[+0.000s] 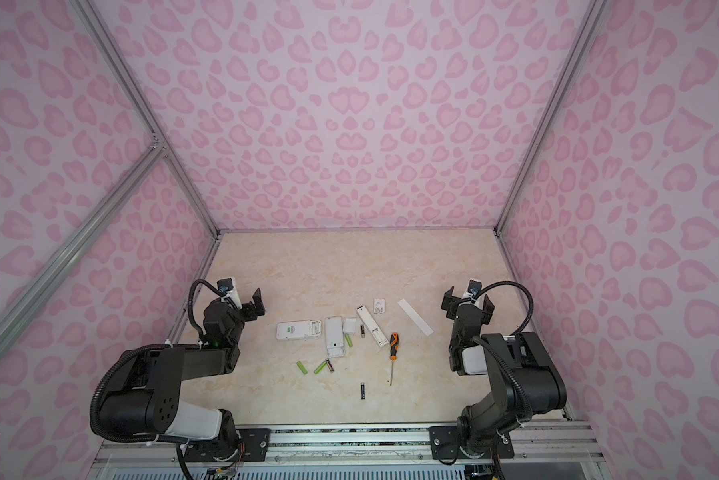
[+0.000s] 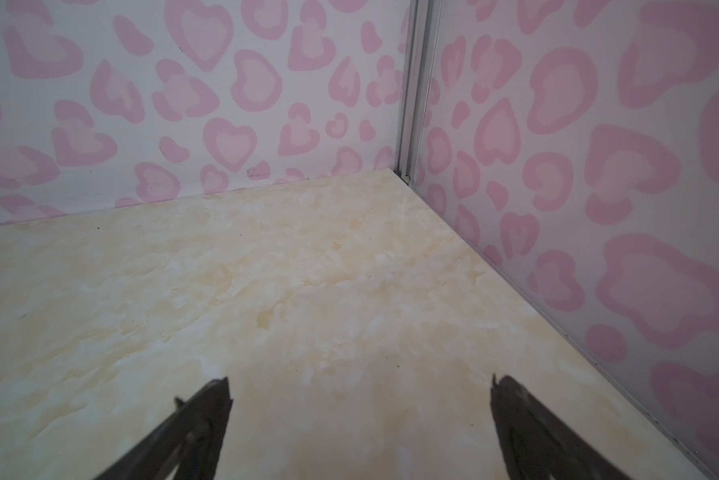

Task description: Unload the batteries from the remote control

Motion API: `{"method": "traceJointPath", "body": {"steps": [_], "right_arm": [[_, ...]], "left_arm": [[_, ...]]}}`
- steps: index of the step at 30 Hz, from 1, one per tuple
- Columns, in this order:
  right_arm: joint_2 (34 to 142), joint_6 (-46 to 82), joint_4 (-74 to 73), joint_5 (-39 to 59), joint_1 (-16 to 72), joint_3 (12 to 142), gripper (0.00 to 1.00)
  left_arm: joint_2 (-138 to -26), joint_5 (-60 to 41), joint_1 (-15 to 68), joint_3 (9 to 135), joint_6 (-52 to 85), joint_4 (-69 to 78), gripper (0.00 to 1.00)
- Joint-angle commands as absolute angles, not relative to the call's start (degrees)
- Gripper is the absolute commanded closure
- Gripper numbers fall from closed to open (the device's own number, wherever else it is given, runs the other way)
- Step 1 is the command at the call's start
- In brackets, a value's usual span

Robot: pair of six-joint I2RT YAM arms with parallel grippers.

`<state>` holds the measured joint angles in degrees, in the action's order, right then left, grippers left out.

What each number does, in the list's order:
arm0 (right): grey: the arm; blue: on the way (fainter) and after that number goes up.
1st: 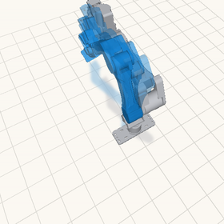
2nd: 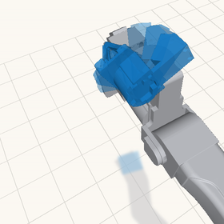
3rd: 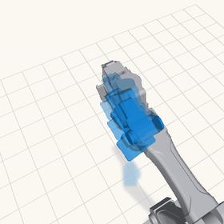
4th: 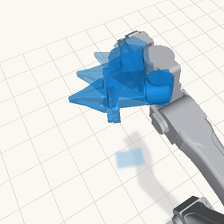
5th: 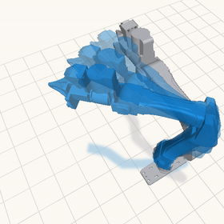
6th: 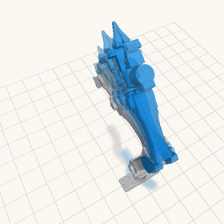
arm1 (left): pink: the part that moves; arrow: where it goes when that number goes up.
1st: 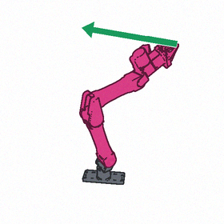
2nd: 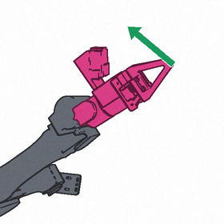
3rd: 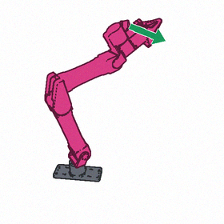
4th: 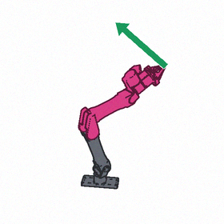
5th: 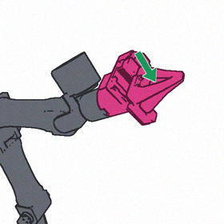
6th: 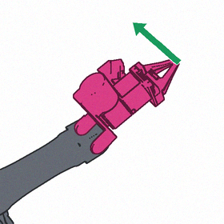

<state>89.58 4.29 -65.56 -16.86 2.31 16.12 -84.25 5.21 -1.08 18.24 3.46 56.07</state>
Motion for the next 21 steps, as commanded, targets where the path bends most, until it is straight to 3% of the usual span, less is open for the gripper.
{"method": "traceJointPath", "body": {"steps": [1,21], "right_arm": [[89.78,3.78,-63.43,-18.36,2.76,16.92,0.02],[89.88,3.69,-63.63,-18.52,2.79,16.79,0.02]], "left_arm": [[-84.42,6.14,-0.71,18.71,3.1,56.51,0.03],[-85.64,6.61,-0.14,20.34,2.81,54.6,0.03]]}}
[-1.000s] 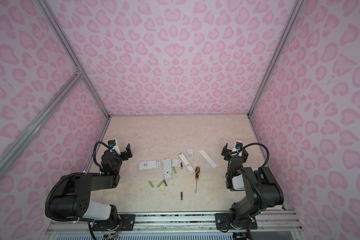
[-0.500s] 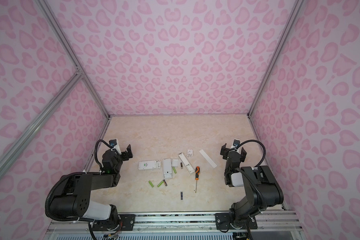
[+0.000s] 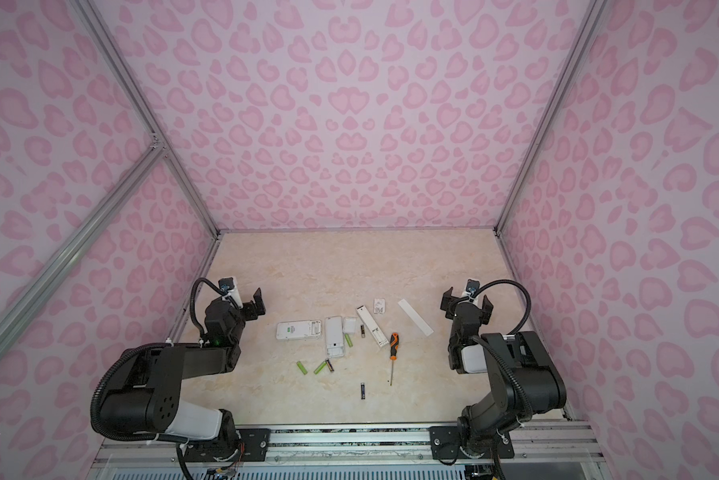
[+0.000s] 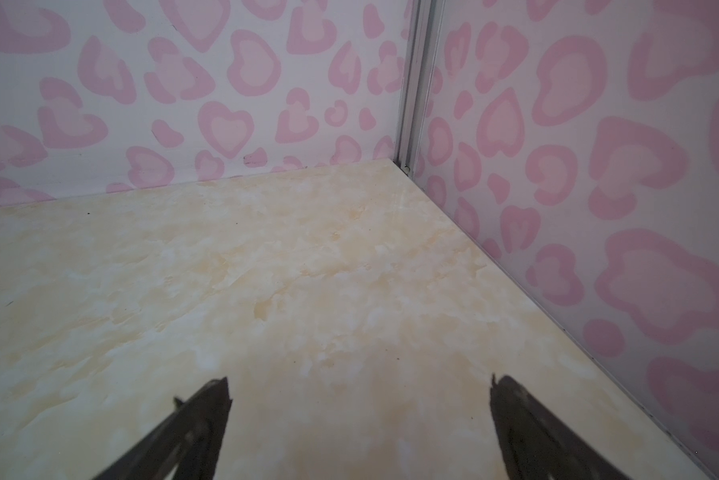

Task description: Unload the batteries from the remote control

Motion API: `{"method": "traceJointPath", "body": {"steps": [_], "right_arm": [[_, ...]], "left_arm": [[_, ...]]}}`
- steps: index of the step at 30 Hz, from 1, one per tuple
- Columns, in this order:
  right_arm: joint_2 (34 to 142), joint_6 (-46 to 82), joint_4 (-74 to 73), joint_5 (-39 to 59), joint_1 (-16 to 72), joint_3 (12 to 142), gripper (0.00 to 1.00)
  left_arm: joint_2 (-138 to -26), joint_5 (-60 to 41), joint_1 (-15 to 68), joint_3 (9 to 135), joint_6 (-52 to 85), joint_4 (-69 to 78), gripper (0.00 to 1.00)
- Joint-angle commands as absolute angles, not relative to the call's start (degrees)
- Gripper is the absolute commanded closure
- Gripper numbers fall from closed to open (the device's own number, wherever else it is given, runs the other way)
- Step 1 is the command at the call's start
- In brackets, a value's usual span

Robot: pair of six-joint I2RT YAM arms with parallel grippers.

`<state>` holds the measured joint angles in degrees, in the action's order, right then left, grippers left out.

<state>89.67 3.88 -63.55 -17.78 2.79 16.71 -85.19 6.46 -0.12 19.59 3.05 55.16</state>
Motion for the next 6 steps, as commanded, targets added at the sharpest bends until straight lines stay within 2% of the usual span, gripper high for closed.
{"method": "traceJointPath", "body": {"steps": [1,6], "right_arm": [[89.86,3.69,-63.49,-18.54,2.85,16.83,0.02],[89.9,3.69,-63.63,-18.54,2.9,16.79,0.02]], "left_arm": [[-85.33,6.59,-0.17,20.17,2.81,54.52,0.03],[-84.55,5.98,-0.43,19.05,2.98,55.84,0.03]]}}
